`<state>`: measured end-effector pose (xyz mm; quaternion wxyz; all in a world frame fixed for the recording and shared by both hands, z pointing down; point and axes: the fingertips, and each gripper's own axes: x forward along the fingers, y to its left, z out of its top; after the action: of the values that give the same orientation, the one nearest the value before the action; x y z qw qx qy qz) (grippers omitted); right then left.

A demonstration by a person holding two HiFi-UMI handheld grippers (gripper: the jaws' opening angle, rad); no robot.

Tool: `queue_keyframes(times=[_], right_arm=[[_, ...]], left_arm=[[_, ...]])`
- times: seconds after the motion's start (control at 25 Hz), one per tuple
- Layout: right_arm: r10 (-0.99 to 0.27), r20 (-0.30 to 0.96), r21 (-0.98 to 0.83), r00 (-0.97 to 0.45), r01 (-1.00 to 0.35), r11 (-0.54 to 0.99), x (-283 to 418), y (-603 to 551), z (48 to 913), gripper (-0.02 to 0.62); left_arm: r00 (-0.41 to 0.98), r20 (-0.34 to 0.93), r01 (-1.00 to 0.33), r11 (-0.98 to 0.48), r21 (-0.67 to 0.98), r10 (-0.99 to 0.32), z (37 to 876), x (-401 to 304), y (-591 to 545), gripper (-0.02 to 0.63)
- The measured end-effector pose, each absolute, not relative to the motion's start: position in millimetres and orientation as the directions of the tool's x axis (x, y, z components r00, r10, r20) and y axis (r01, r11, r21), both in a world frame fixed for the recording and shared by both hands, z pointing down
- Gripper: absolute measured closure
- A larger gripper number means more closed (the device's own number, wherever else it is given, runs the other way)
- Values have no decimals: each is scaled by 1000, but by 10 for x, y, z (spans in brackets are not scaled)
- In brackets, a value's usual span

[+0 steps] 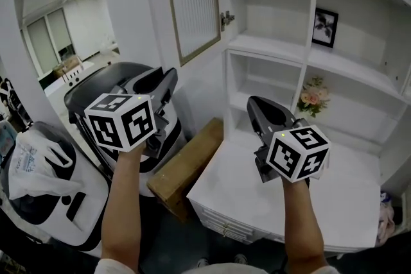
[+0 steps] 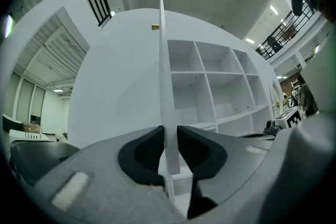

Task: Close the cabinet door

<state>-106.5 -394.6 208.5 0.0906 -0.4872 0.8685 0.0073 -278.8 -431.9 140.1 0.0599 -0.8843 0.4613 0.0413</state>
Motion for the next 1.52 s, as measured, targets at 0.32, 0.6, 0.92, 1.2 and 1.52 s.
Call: queue_keyframes(times=[0.32, 0.6, 0.92, 1.2, 1.52], right_arm=[[-874, -165, -82, -457, -877, 473, -994, -3863, 2086, 592], [-890, -152, -73, -431, -893, 445, -1002, -3748, 2119, 592], [-872, -162, -58, -462, -878, 476, -658, -3702, 2107, 592], [-854, -164, -49, -493, -861, 507, -282, -3667, 2034, 592], [-829, -164, -41, -535, -836, 548, 31, -3656, 2012, 592]], left_arm=[[600, -132, -799, -595, -79, -789, 1404, -2617, -4228, 517], [601, -137, -799, -597, -78, -787, 1403, -2536, -4153, 515], [556, -154, -831, -552, -68, -817, 1407, -2284, -4041, 514], [499, -168, -866, -496, -62, -850, 1395, -2018, -3953, 509], [456, -169, -890, -452, -59, -874, 1393, -1692, -3910, 502]])
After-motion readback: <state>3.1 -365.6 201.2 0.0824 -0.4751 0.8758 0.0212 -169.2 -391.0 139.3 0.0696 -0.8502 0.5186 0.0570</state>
